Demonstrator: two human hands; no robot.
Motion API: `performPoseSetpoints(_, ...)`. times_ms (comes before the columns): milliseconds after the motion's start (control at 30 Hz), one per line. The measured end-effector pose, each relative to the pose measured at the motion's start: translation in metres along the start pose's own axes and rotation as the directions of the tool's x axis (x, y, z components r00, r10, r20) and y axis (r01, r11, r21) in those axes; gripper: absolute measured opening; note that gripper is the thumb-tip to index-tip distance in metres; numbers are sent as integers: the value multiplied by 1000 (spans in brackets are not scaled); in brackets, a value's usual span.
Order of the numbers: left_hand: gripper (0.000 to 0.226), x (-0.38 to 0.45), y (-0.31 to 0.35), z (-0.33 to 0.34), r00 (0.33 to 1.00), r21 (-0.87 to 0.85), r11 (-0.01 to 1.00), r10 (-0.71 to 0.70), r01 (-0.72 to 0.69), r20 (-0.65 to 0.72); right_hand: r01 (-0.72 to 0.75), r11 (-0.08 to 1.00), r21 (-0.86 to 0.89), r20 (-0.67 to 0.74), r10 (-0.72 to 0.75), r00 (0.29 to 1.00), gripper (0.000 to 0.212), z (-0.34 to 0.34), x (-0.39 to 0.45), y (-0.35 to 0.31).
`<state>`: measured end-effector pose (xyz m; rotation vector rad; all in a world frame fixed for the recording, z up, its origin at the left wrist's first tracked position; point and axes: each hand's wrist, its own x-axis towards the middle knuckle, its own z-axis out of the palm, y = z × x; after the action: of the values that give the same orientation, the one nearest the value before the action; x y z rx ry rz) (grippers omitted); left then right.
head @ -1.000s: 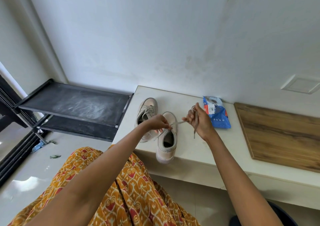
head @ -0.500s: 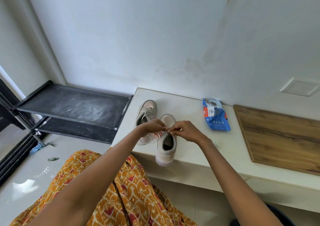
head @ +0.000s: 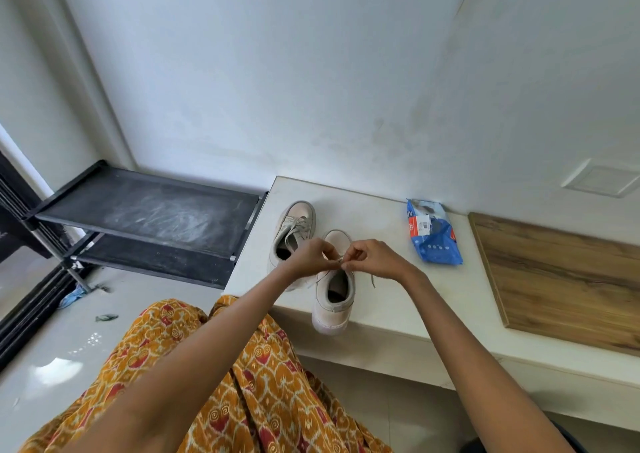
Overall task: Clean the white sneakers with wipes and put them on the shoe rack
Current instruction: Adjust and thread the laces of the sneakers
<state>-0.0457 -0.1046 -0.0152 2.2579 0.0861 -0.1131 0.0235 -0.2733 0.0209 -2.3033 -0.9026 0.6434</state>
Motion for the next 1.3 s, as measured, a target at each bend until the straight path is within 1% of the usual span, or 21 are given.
performPoseSetpoints(33,18,-1,-1,1,999,21,1000,21,-20,-37,-8,996,85,-28,11,1000,11,-3,-1,1)
performPoseSetpoints(67,17,-2,0,2,997,52,998,43,-39,-69,-17,981,194,-88,34,996,12,-7,-2,1)
performPoseSetpoints(133,13,-3,4,2,989,141,987,98,-82,-112,-17,930,368,-185,92,978,19,-12,0,0)
performPoseSetpoints(167,12,-3,7,3,985,185,977,126,-102,-122,-30,916,399,-181,110,977,22,-13,2,-1)
performPoseSetpoints(233,16,-4,13,6,977,251,961,158,-120,-140,-100,922,374,-76,138,988,27,-6,7,-4)
performPoseSetpoints(300,19,-5,13,11,971,274,956,159,-106,-179,-183,921,343,24,186,982,33,7,10,-2)
performPoseSetpoints(400,16,-8,9,19,952,205,978,100,-41,-288,-209,878,430,65,201,977,30,14,9,12)
performPoseSetpoints(467,10,-9,6,24,934,128,991,79,-36,-350,-199,853,482,83,181,980,26,14,5,19)
performPoseSetpoints(567,7,-8,2,31,912,24,997,78,-75,-402,-144,862,486,25,151,988,23,20,0,22)
performPoseSetpoints(667,5,-9,0,30,909,19,997,77,-76,-410,-111,870,480,-7,130,991,24,29,2,18)
performPoseSetpoints(733,5,-9,-2,29,909,24,997,79,-75,-410,-116,845,522,-21,149,989,23,32,3,18)
performPoseSetpoints(800,6,-8,-2,28,915,-13,998,58,-69,-398,-119,807,578,-74,197,978,19,34,5,20)
performPoseSetpoints(867,10,-6,0,26,940,-68,997,-2,-23,-342,-114,750,651,-164,287,944,12,38,6,23)
performPoseSetpoints(933,14,-4,2,22,965,-131,990,-82,50,-249,-93,676,731,-239,381,893,11,43,7,24)
performPoseSetpoints(1000,14,-3,4,18,979,-199,976,-127,94,-162,-70,658,750,-289,421,860,10,46,8,24)
performPoseSetpoints(1067,11,-3,6,17,983,-210,973,-124,95,-133,-25,634,773,-324,428,844,10,49,7,22)
performPoseSetpoints(1133,12,-5,8,19,979,-207,973,-130,97,-154,-11,605,796,-332,451,828,15,52,4,21)
performPoseSetpoints(1200,14,-5,8,25,970,-225,970,-143,97,-198,-61,582,811,-296,497,816,26,52,-2,21)
performPoseSetpoints(1233,16,-5,7,29,962,-229,969,-150,97,-227,-99,582,807,-261,502,825,30,50,-6,22)
performPoseSetpoints(1300,18,-8,7,35,942,-225,970,-162,96,-294,-174,630,757,-170,448,878,35,47,-14,24)
